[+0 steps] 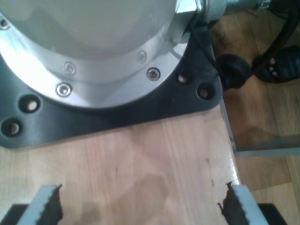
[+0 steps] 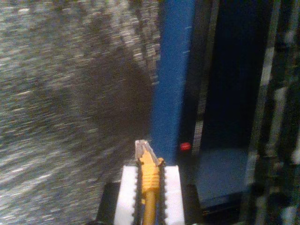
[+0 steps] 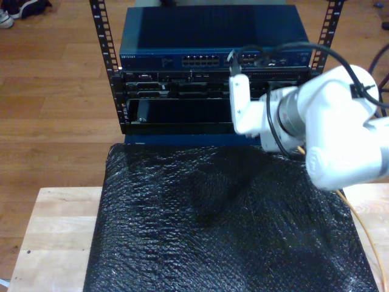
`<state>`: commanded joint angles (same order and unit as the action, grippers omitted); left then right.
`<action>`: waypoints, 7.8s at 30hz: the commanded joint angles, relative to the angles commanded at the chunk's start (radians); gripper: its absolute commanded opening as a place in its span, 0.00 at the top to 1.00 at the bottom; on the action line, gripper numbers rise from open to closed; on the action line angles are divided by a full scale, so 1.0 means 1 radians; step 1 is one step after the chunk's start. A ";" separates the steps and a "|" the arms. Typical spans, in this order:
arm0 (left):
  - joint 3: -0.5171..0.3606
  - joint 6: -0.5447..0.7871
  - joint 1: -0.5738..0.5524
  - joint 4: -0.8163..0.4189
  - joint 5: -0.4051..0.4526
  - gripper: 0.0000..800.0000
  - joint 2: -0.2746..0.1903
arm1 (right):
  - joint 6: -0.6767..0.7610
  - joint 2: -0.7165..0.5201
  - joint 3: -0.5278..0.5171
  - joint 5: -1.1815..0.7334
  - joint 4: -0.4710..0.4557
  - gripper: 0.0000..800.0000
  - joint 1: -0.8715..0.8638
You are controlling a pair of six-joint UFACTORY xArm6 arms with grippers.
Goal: Grab the cable and plug it in
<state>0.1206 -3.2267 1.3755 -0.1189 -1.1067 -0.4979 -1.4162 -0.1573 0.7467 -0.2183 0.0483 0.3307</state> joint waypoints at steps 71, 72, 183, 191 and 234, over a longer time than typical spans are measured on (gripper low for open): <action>0.000 0.000 0.000 0.000 0.000 0.00 0.000 | -0.078 -0.038 -0.157 0.571 -0.183 1.00 -0.003; 0.000 0.000 0.000 0.000 0.000 0.00 0.000 | -0.078 -0.038 -0.155 0.580 -0.184 1.00 -0.003; 0.000 0.000 0.000 0.000 0.000 0.00 0.000 | -0.296 0.793 0.275 1.614 0.502 1.00 0.112; 0.000 0.000 0.000 0.000 0.000 0.00 0.000 | -0.295 0.845 0.336 1.611 0.508 1.00 0.112; 0.000 0.000 0.000 0.000 0.000 0.00 0.000 | -0.259 0.870 0.388 1.553 0.457 1.00 0.095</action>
<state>0.1206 -3.2267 1.3755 -0.1189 -1.1067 -0.4979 -1.6755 0.7127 1.1348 1.3345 0.5056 0.4258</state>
